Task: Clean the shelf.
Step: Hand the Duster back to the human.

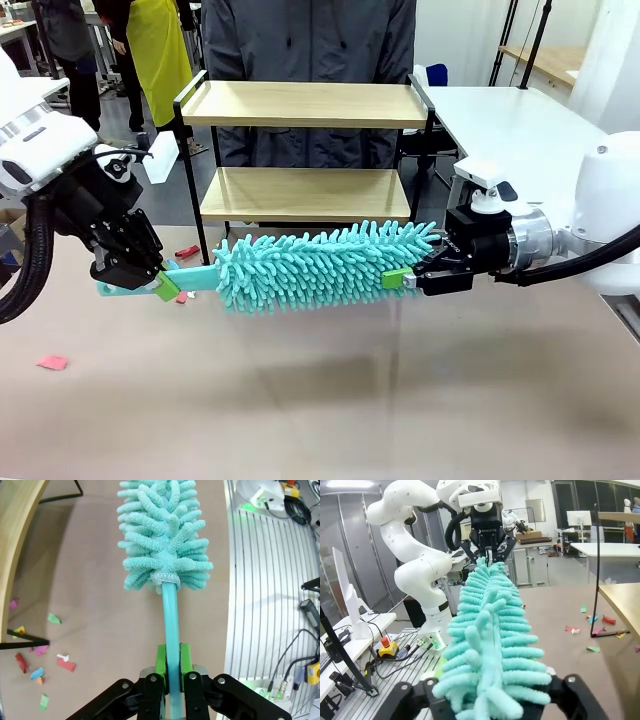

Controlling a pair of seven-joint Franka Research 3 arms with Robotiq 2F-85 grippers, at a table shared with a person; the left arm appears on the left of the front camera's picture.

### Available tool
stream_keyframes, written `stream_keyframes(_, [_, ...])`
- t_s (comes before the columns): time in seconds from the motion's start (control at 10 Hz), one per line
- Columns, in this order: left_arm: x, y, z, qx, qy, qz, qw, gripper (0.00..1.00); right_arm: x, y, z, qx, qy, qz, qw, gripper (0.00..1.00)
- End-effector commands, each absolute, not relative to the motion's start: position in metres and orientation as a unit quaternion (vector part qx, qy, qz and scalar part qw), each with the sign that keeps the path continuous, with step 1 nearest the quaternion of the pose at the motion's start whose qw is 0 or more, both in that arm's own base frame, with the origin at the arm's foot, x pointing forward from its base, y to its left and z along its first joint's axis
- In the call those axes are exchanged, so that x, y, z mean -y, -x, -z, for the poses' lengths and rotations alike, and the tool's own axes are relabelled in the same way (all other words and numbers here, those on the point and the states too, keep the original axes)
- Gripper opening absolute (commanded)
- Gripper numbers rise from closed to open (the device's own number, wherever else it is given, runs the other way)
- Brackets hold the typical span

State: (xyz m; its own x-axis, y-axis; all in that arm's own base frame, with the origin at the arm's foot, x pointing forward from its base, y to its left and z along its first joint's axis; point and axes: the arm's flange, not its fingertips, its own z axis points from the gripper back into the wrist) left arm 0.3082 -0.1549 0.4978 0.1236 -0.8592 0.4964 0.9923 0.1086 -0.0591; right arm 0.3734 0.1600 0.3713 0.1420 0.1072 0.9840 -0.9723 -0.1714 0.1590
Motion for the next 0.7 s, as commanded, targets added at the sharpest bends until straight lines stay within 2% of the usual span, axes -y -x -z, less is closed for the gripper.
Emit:
stream_keyframes(0.0, [0.1565,-0.306,-0.501,0.177,0.195,0.641,0.721,0.13,-0.1647,-0.3648,-0.3648,0.399,-0.555,-0.534,0.497,0.35])
stream_keyframes(0.1, [0.1565,-0.306,-0.501,0.177,0.195,0.641,0.721,0.13,-0.1643,-0.3664,-0.3656,0.399,-0.556,-0.535,0.495,0.24])
stream_keyframes(0.2, [0.1565,-0.306,-0.501,0.177,0.195,0.641,0.721,0.13,-0.1633,-0.3663,-0.365,0.397,-0.557,-0.536,0.495,0.0])
stream_keyframes(0.6, [0.1565,-0.306,-0.501,0.177,0.195,0.641,0.721,0.13,-0.159,-0.3682,-0.3649,0.397,-0.56,-0.545,0.481,0.0])
